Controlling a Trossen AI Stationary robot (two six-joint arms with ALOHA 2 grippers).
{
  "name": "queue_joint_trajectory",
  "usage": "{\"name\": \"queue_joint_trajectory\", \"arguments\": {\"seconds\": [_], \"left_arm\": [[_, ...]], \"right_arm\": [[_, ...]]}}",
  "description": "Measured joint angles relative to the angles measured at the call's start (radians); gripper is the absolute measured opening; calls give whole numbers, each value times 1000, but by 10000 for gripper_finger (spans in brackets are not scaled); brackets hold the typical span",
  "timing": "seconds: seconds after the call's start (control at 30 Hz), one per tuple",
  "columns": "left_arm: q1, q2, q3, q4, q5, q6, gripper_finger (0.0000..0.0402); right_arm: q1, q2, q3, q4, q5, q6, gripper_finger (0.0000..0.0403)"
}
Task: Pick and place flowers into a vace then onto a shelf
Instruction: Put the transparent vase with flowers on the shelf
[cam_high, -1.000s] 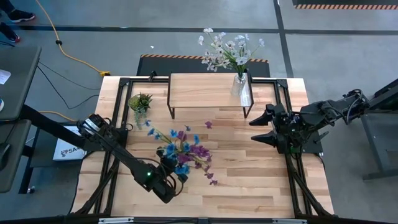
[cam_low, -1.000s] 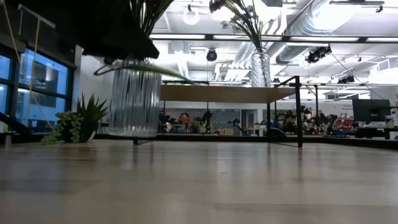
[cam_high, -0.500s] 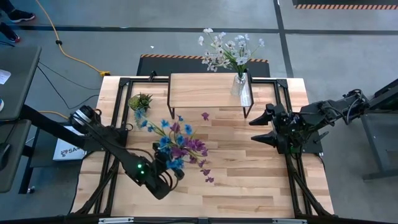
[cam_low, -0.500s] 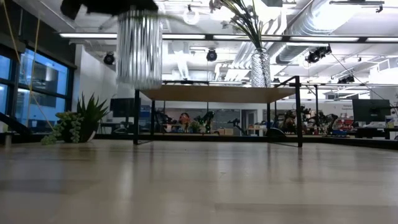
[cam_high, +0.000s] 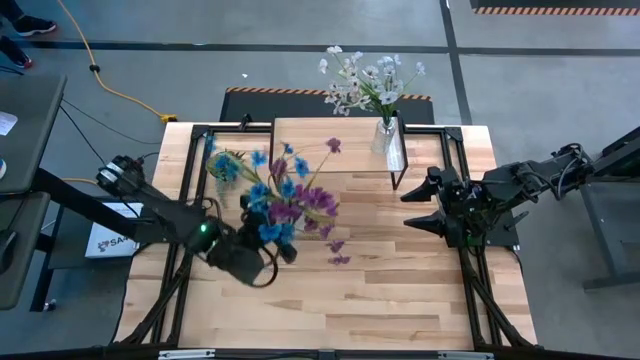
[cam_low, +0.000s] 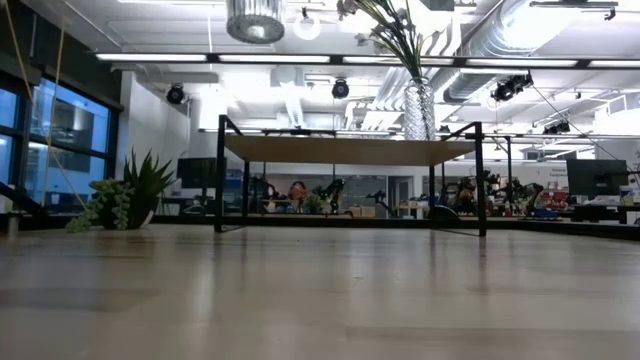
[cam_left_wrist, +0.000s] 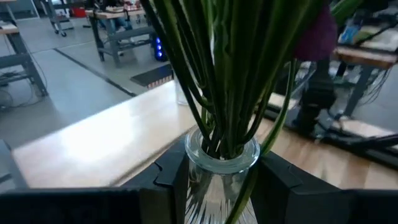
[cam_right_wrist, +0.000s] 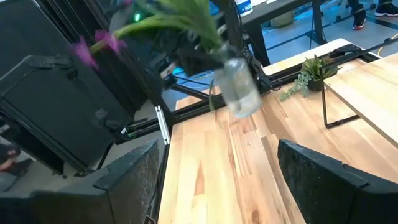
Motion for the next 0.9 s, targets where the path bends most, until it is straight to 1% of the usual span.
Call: {"name": "queue_joint_trajectory", "arguments": {"seconds": [0.13, 0.23, 0.4, 0.57, 0.9], "left_arm": [[71, -28, 56, -23, 58, 104, 161], [126, -48, 94, -81, 69, 141, 161], [222, -63, 140, -122, 95, 183, 161], [298, -77, 166, -126, 126, 217, 161], [398, -128, 168, -153, 178, 243, 161]], "right_arm": [[0, 0, 0, 0, -2, 0, 317], [0, 0, 0, 0, -2, 0, 317], [0, 0, 0, 0, -2, -7, 317], [0, 0, 0, 1, -2, -26, 317], [0, 0, 0, 1, -3, -26, 317]]}}
